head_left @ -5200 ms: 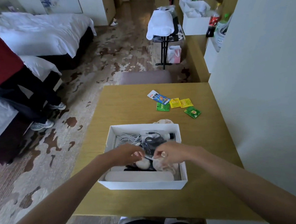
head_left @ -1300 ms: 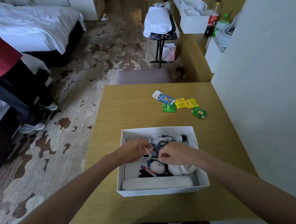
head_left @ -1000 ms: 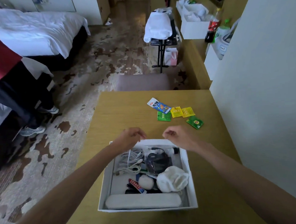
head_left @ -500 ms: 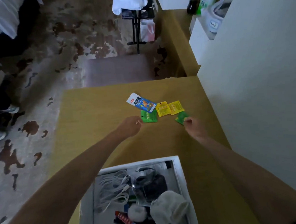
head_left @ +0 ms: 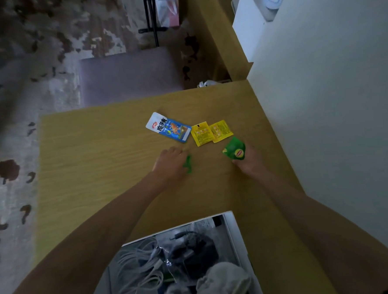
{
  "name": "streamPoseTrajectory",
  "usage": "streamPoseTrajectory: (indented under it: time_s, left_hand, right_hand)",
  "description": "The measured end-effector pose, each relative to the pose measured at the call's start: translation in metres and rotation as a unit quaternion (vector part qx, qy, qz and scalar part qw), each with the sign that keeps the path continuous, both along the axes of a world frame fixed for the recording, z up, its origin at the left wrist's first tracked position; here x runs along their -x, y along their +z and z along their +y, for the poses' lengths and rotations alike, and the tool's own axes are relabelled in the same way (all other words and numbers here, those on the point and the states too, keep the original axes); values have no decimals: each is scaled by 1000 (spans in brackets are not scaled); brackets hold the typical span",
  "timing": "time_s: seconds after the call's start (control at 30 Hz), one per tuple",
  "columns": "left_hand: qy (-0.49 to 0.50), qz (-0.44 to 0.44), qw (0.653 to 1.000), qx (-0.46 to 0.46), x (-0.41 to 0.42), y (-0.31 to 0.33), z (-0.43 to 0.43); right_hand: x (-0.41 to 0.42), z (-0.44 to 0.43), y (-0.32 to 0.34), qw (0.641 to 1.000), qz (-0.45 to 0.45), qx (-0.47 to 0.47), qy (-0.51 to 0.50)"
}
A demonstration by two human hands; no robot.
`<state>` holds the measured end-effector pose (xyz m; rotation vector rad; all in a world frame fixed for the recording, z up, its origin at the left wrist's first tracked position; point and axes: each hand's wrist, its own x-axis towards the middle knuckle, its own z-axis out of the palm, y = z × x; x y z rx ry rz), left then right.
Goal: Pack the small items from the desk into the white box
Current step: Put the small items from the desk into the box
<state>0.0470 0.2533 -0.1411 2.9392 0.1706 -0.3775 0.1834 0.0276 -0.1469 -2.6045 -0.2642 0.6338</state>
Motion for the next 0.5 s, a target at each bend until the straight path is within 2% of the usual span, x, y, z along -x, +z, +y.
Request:
streamPoseTrajectory:
  time_s: [0.13, 0.3, 0.4, 0.5]
  left_hand:
    - [80, 17, 990, 119, 10, 2, 0]
    - [178, 59, 975, 122, 27, 2, -10]
    - [277, 79, 940, 185, 35, 3, -16]
    - [295, 73, 928, 214, 40, 4, -22]
  right_hand:
    - [13, -10, 10, 996, 67, -57, -16]
    - [31, -22, 37, 991, 75, -111, 6]
    - [45, -27, 61, 982, 77, -169, 18]
    - [61, -33, 80, 972, 81, -222, 17]
